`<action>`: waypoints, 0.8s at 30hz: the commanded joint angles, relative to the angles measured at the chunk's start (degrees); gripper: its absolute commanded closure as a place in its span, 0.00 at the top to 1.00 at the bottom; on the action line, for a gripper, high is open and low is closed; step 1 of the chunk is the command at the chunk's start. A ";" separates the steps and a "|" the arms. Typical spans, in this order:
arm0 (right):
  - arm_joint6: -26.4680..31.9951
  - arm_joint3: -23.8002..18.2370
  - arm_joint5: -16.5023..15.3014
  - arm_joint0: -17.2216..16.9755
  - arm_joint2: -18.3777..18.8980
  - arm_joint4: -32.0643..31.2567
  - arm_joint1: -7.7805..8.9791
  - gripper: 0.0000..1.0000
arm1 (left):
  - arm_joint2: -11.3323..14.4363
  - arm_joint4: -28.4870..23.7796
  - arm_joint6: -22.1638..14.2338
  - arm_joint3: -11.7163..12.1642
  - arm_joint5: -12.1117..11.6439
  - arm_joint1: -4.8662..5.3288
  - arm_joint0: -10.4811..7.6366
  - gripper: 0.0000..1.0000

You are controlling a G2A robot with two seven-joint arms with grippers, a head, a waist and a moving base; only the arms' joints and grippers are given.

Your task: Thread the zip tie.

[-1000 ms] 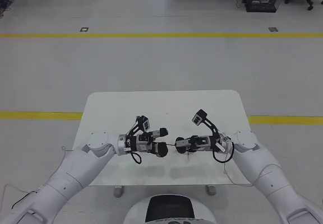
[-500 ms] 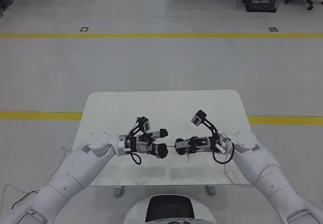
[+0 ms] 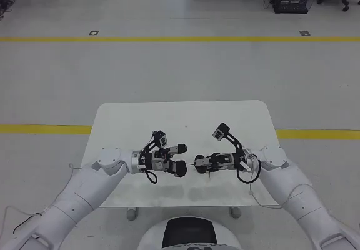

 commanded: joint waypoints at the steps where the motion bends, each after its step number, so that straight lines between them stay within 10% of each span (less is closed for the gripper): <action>1: 0.03 -0.04 0.04 0.00 -0.02 -0.03 0.01 0.00 | 0.03 0.13 -0.14 0.00 0.08 -0.02 0.00 1.00; 18: -0.26 0.92 -0.08 0.35 -0.87 0.59 -0.26 0.00 | 0.24 0.15 -0.90 0.23 0.54 -0.33 -0.06 1.00; 24: -0.11 1.14 -0.09 0.48 -0.96 0.61 -0.29 0.00 | 0.42 0.20 -1.11 0.46 0.73 -0.47 -0.13 0.49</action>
